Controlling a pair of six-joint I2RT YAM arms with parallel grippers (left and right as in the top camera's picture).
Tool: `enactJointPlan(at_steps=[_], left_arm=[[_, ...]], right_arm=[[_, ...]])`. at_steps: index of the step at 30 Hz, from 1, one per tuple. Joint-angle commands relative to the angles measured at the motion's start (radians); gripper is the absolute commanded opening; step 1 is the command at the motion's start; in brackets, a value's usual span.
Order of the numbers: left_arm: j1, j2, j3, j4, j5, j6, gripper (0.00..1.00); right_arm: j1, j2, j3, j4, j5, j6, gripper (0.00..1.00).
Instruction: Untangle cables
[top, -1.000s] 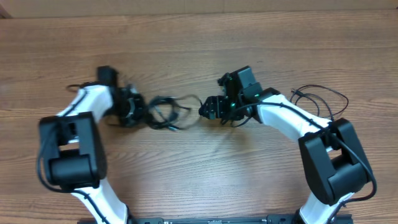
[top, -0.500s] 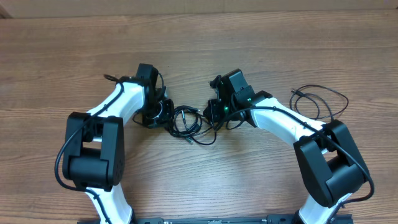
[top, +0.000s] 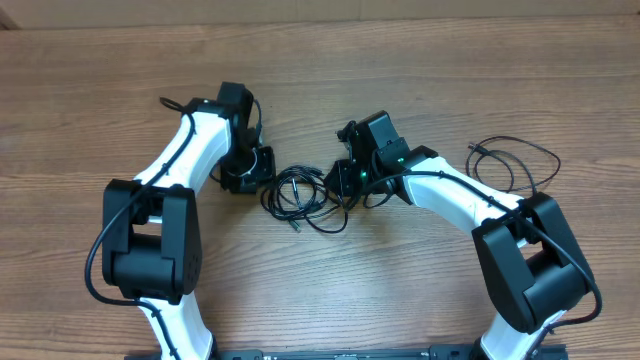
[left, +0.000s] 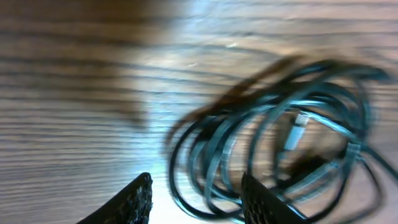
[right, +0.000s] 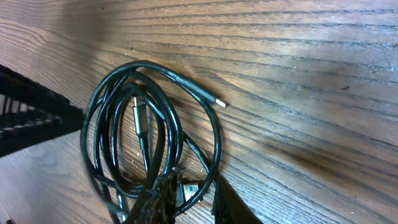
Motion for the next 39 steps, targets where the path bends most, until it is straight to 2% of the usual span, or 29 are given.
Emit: enactJointPlan(at_steps=[1, 5, 8, 9, 10, 15, 21, 28, 32, 35, 39], left_arm=[[0.007, 0.005, -0.074, 0.037, -0.06, -0.066, 0.47], [0.0, 0.005, -0.153, 0.115, -0.056, -0.101, 0.42], [0.0, 0.005, -0.204, 0.173, -0.055, -0.108, 0.29], [0.0, 0.005, -0.212, 0.184, -0.056, -0.107, 0.2], [0.0, 0.005, -0.212, 0.185, -0.056, -0.107, 0.16], [0.003, 0.005, -0.212, 0.187, -0.056, -0.107, 0.05], [0.002, 0.005, -0.212, 0.19, -0.056, -0.107, 0.04], [0.002, 0.005, -0.212, 0.187, -0.056, -0.106, 0.04], [0.002, 0.005, -0.212, 0.191, -0.056, -0.106, 0.04], [0.002, 0.005, -0.212, 0.195, -0.056, -0.106, 0.04], [0.002, 0.005, -0.212, 0.194, -0.056, -0.106, 0.04]], right_arm=[[0.001, -0.01, -0.004, 0.007, 0.007, -0.001, 0.2], [0.001, -0.01, -0.004, 0.007, 0.007, -0.001, 0.21], [0.001, -0.01, -0.004, 0.006, 0.006, -0.001, 0.21], [0.001, -0.01, -0.004, 0.006, 0.006, -0.001, 0.21], [0.001, -0.01, -0.004, 0.006, 0.006, -0.001, 0.22], [-0.004, -0.011, -0.003, 0.007, -0.016, -0.001, 0.4], [-0.056, -0.011, 0.074, -0.017, -0.248, -0.002, 0.56], [-0.068, -0.011, 0.099, -0.109, -0.283, -0.044, 0.65], [-0.058, -0.011, 0.099, -0.144, -0.283, -0.084, 0.67], [-0.059, -0.011, 0.099, -0.089, -0.283, -0.084, 0.67], [-0.059, -0.011, 0.099, -0.034, -0.283, -0.083, 0.62]])
